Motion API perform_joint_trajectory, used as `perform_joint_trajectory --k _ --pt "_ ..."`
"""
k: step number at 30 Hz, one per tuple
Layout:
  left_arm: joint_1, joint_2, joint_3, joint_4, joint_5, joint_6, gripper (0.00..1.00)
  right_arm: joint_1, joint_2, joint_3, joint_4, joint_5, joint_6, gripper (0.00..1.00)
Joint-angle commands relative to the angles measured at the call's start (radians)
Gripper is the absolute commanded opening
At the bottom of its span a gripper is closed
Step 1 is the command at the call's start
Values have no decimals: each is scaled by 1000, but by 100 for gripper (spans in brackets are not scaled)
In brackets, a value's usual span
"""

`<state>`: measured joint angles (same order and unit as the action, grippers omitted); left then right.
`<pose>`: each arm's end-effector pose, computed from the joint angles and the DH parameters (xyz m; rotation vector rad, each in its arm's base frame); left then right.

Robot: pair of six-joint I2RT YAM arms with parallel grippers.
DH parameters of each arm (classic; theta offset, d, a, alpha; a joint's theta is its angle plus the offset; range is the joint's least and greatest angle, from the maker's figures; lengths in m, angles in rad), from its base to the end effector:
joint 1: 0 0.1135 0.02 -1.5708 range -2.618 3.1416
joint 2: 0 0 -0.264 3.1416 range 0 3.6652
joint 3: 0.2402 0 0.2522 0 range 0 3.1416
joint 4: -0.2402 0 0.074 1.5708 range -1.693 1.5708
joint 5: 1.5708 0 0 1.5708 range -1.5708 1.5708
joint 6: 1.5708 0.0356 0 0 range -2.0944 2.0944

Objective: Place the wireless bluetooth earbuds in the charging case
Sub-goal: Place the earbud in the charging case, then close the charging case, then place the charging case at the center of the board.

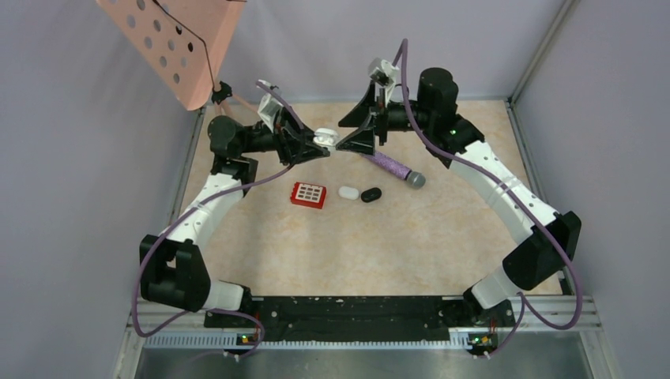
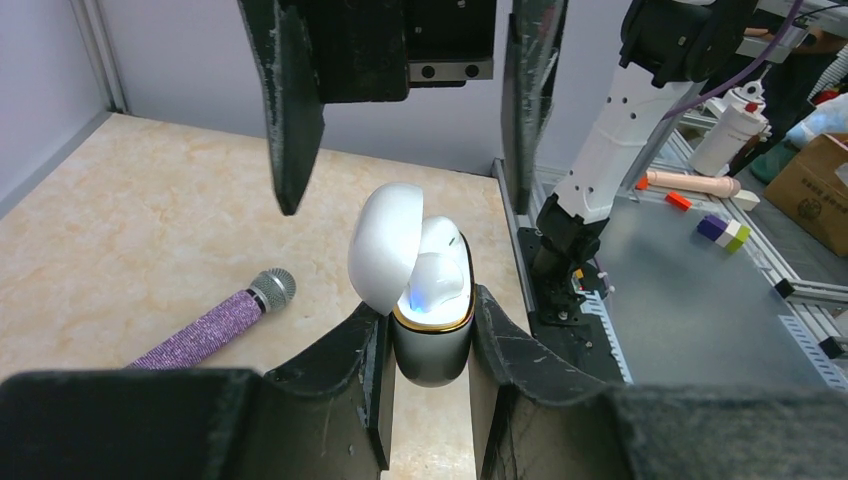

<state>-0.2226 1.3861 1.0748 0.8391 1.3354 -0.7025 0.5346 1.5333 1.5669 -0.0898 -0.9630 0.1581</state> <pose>0.2793 -0.0987 0.3965 1.0493 1.2429 -1.4200 0.2838 0.2020 0.4402 -1.0667 1.4118 1.2888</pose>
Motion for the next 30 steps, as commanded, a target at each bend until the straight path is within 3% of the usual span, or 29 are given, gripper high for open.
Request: perform_joint_trajectory --k 1,6,9,11,13,15,17,22,25,27,28,30 --pt "-9 -20 -3 -18 -6 37 0 13 25 54 50 -180 11 76" --pt "-21 25 38 -98 -87 39 0 13 85 95 74 -274 59 66" --pt "-26 76 66 -309 -203 95 0 5 44 103 64 -223 36 64" --pt "-27 112 58 -415 -207 163 0 -20 -23 94 -57 -94 -65 64" --pt "-30 134 18 -486 -164 248 0 -56 -138 24 -161 257 -215 67" --pt "-44 134 -17 -618 -157 368 0 -110 -288 -165 -95 559 -295 76" --pt "-77 127 -41 -797 -126 557 1 -193 -404 -319 -47 698 -354 82" --pt "-117 208 -5 -1224 -140 976 4 -282 -463 -422 -175 755 -343 84" --pt "-144 344 127 -1630 -160 1301 6 -286 -430 -416 -269 772 -258 86" --pt "-181 455 223 -1878 -193 1510 5 -287 -391 -398 -338 801 -215 95" --pt "-193 508 262 -1946 -210 1571 4 -288 -366 -393 -363 823 -205 96" --pt "-200 586 299 -1975 -217 1555 8 -296 -350 -400 -382 835 -205 98"
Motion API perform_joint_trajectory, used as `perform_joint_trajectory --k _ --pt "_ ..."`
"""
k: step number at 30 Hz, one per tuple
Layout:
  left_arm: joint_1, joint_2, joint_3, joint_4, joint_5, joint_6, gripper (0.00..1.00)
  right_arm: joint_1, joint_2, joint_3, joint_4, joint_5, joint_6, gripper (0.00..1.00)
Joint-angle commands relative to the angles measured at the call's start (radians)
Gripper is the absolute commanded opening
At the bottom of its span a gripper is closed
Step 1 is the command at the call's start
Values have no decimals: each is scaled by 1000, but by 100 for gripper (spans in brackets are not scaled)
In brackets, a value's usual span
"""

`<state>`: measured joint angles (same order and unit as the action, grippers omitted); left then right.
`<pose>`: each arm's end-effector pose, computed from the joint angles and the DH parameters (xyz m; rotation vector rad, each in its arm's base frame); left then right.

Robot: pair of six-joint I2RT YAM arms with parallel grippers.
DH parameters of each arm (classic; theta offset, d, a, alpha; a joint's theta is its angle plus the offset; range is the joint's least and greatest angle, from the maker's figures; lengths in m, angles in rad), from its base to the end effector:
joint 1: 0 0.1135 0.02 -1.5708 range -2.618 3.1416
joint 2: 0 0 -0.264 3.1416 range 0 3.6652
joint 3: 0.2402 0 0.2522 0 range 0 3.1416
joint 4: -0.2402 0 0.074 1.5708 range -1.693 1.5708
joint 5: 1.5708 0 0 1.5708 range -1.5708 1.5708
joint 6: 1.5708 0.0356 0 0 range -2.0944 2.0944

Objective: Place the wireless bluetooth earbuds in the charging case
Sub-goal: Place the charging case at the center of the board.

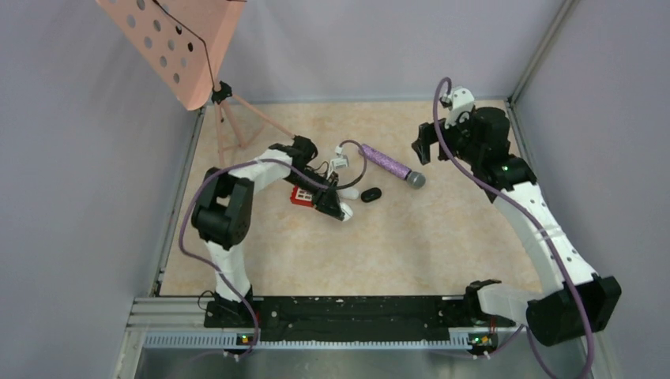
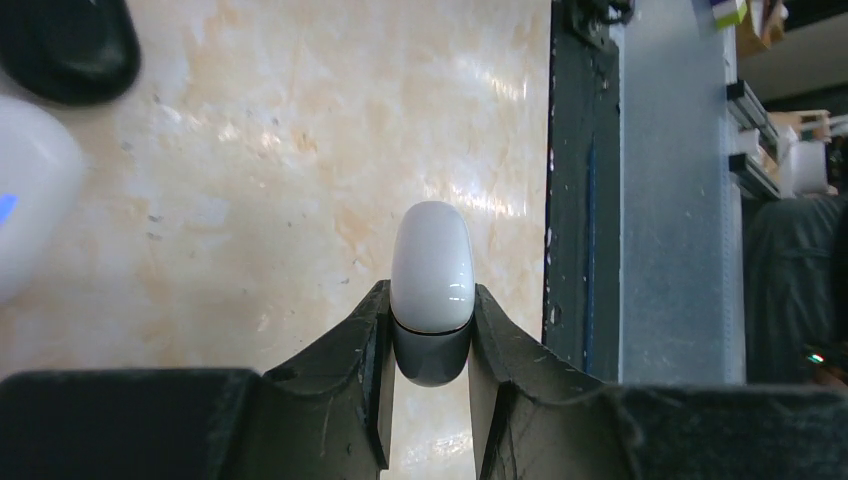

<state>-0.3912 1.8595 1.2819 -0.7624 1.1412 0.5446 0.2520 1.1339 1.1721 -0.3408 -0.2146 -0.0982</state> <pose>0.3144 -0.1647 0.1966 1.2513 2.0773 -1.5261 0.2447 0.0708 0.3896 -0.4720 1.8173 0.3068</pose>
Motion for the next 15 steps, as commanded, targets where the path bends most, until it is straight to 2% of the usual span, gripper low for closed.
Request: perform_joint_trajectory --k 1,3,4,5,6,7,9,15 --pt "-36 125 92 -331 -41 252 12 -22 47 -17 -124 85 48 99" --pt "-51 132 74 -220 -102 141 18 -33 46 -29 -122 80 41 99" --pt "-63 138 68 -181 -134 105 25 -37 48 -29 -130 80 37 99" --pt "-74 149 72 -157 -160 71 36 -39 53 -26 -139 80 32 99" --pt "-84 160 79 -144 -175 52 73 -40 56 -22 -148 82 26 99" --pt "-93 169 87 -141 -185 36 96 -41 59 -16 -159 83 22 99" --pt "-109 168 99 -121 -218 10 99 -42 63 -8 -172 88 12 99" --pt "-109 79 191 -126 -388 -32 99 -43 77 54 -246 66 3 99"
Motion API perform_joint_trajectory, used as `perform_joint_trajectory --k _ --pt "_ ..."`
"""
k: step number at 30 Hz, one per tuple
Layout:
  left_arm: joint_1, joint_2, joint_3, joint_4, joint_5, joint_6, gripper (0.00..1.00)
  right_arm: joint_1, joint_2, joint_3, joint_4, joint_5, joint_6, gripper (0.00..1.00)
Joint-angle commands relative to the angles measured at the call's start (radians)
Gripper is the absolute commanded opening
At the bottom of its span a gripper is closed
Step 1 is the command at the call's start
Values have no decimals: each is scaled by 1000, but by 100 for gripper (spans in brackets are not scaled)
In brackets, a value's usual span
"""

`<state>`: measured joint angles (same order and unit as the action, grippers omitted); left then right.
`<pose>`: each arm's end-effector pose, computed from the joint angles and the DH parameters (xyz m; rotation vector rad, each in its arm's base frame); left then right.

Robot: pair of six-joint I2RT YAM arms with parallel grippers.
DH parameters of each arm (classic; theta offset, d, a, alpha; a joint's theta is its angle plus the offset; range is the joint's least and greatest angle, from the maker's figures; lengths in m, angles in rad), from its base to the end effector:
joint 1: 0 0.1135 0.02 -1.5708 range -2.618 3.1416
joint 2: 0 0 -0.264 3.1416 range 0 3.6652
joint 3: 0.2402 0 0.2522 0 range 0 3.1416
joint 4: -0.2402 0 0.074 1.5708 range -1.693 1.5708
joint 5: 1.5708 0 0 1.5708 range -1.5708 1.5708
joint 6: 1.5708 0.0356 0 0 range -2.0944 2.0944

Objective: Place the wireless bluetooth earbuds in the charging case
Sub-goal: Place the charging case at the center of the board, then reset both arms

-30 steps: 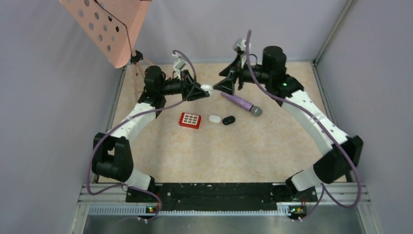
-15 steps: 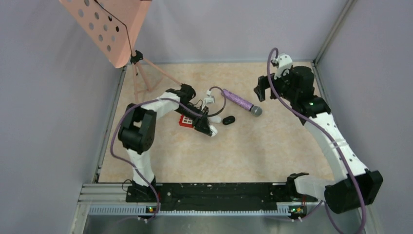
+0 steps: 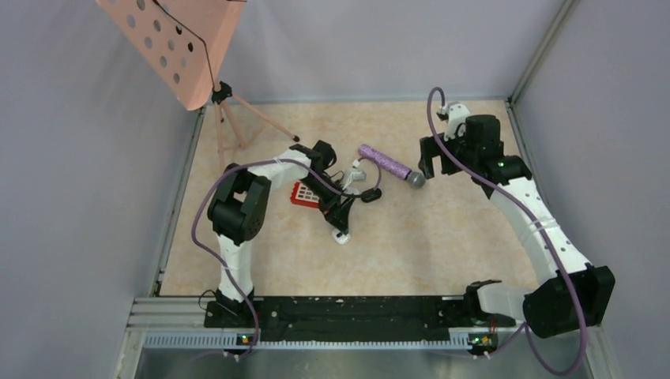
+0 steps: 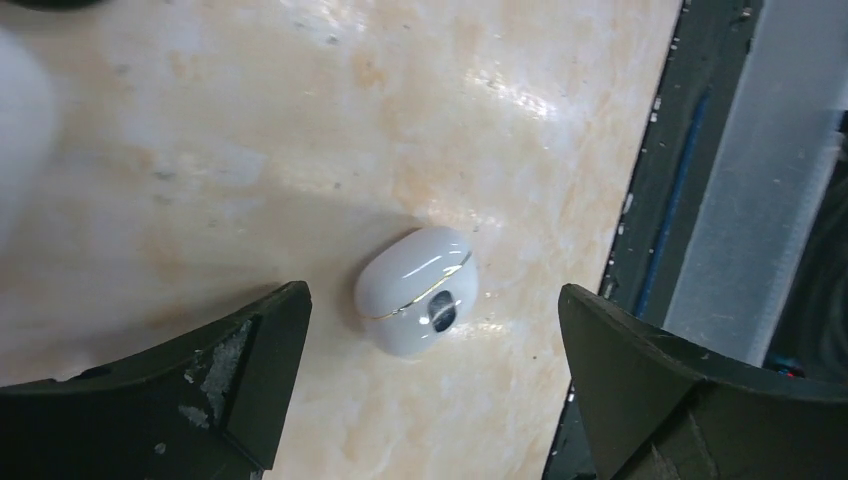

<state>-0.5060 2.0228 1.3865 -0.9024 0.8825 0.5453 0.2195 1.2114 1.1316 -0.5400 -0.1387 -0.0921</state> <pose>0.3113 -0.2039 0.1571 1.4232 2.4110 -1.3212 0.2576 0.0625 0.3374 -0.4174 2.1525 0.2237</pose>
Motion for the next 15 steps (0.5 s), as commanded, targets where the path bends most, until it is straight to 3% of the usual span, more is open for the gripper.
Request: perform_joint_trajectory --k 1,4,8,12,15 --pt "6 -119 103 29 -168 -38 99 -11 4 110 -50 10 39 99" --pt "8 -259 124 131 -243 -46 99 -9 37 176 -51 152 168 99" --pt "10 -444 59 404 -325 -132 99 -9 91 238 -25 363 182 99" --pt "10 -599 -122 718 -382 -215 99 -8 102 243 1 333 163 96" --pt "9 -676 -233 847 -438 -282 99 -9 101 245 9 272 189 98"
